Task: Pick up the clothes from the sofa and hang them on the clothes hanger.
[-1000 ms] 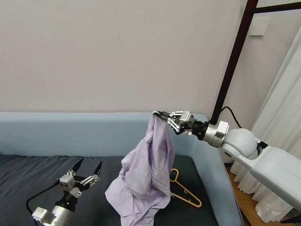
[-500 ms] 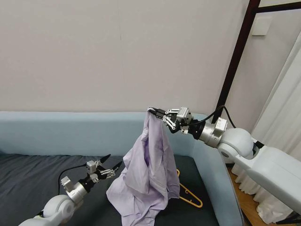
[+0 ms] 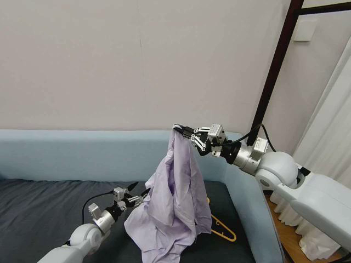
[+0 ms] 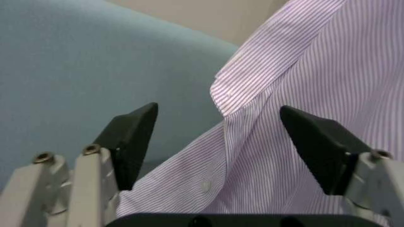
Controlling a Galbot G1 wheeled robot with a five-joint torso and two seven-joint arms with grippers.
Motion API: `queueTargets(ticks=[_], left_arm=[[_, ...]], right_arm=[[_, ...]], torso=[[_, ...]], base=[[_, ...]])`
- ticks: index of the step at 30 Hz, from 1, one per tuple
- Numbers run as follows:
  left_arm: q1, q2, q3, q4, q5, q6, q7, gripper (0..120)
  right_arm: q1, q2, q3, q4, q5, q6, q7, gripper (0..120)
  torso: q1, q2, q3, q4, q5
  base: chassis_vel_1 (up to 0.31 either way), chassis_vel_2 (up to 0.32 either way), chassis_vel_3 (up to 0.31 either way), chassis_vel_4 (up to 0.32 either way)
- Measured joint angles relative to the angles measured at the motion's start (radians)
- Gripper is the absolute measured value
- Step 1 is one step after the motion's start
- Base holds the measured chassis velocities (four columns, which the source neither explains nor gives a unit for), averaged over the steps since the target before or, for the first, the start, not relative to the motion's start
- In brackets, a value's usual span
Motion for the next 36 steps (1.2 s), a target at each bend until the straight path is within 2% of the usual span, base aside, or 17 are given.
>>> queueTargets(ticks=[4,5,7,9,10,12,14,19,24,28,30,31,32,33,34,35,36], left_arm=[[-0.008,-0.054,0.011,0.045,0.028,-0.019,-0.017,54],[-0.008,-0.054,0.011,0.045,0.028,-0.019,-0.017,54],[-0.008,-0.071,0.012,0.058,0.034,-0.028,-0.025,45],[-0.008,-0.075,0.012,0.063,0.036,-0.034,-0.028,36],[-0.008,-0.075,0.012,0.063,0.036,-0.034,-0.028,36],[-0.008,-0.074,0.013,0.063,0.037,-0.039,-0.034,26],[-0.007,-0.072,0.012,0.063,0.037,-0.041,-0.035,23],[0.003,-0.059,0.005,0.053,0.038,-0.048,-0.053,0],[0.009,-0.063,-0.002,0.043,0.039,-0.052,-0.066,0],[0.025,-0.053,-0.017,-0.014,0.038,-0.055,-0.116,0],[0.040,-0.037,-0.021,-0.065,0.054,-0.061,-0.221,0],[0.050,-0.027,-0.023,-0.112,0.078,-0.059,-0.316,0],[0.060,-0.015,-0.027,-0.197,0.115,-0.044,-0.460,0],[0.060,-0.007,-0.029,-0.255,0.134,-0.020,-0.552,0],[0.057,0.000,-0.032,-0.304,0.142,0.012,-0.632,0],[0.057,0.000,-0.032,-0.304,0.142,0.012,-0.632,0],[0.042,0.010,-0.031,-0.364,0.147,0.057,-0.729,0]], right_arm=[[0.000,-0.002,-0.002,0.003,0.012,-0.004,0.004,0],[0.000,-0.002,-0.002,0.003,0.012,-0.004,0.004,0],[-0.001,-0.004,-0.003,-0.006,0.013,-0.004,0.006,0],[-0.001,-0.004,-0.003,-0.012,0.013,-0.004,0.007,0],[-0.001,-0.004,-0.003,-0.012,0.013,-0.004,0.007,0],[-0.003,-0.004,-0.003,-0.019,0.011,-0.004,0.007,0],[-0.004,-0.005,-0.003,-0.022,0.011,-0.003,0.007,0],[-0.014,0.001,0.000,-0.043,0.004,0.005,0.006,0],[-0.029,0.011,0.006,-0.050,0.002,0.007,0.007,0],[-0.051,0.011,0.018,-0.050,-0.004,0.004,0.026,0],[-0.074,0.008,0.030,-0.057,-0.009,-0.002,0.054,0],[-0.092,0.008,0.039,-0.074,-0.013,-0.012,0.084,0],[-0.116,0.010,0.050,-0.104,-0.014,-0.035,0.131,0],[-0.128,0.013,0.056,-0.132,-0.013,-0.050,0.165,0],[-0.135,0.014,0.059,-0.155,-0.012,-0.063,0.185,0],[-0.135,0.014,0.059,-0.155,-0.012,-0.063,0.185,0],[-0.138,0.018,0.060,-0.188,-0.015,-0.082,0.213,0]], torso=[[0.000,0.000,0.000,0.0000,-0.0001],[0.000,0.000,0.000,0.0000,-0.0001],[0.000,0.000,0.000,-0.0001,0.0001],[0.000,0.000,0.000,-0.0001,0.0001],[0.000,0.000,0.000,-0.0001,0.0001],[0.000,0.000,0.000,0.0000,0.0001],[0.000,0.000,0.000,0.0000,0.0001],[0.000,0.000,0.000,0.0000,0.0002],[0.000,0.000,0.000,0.0001,-0.0001],[0.000,0.000,0.000,-0.0001,-0.0002],[0.000,0.000,0.000,-0.0002,0.0002],[0.000,0.000,0.000,0.0005,-0.0001],[0.000,0.000,0.000,0.0004,-0.0002],[0.000,0.000,0.000,0.0004,0.0004],[0.000,0.000,0.000,-0.0002,0.0005],[0.000,0.000,0.000,-0.0002,0.0005],[0.000,0.000,0.000,-0.0002,0.0000]], base=[[0.000,0.000,0.000,0.000],[0.000,0.000,0.000,0.000],[0.000,0.000,0.000,0.000],[0.000,0.000,0.000,0.000],[0.000,0.000,0.000,0.000],[0.000,0.000,0.000,0.000],[0.000,0.000,0.000,0.000],[0.000,0.000,0.000,0.000],[0.000,0.000,0.000,0.000],[0.000,0.000,0.000,0.000],[0.000,0.000,0.000,0.000],[0.000,0.000,0.000,0.000],[0.000,0.000,0.000,0.000],[0.000,0.000,0.000,0.000],[0.000,0.000,0.000,0.000],[0.000,0.000,0.000,0.000],[0.000,0.000,0.000,0.000]])
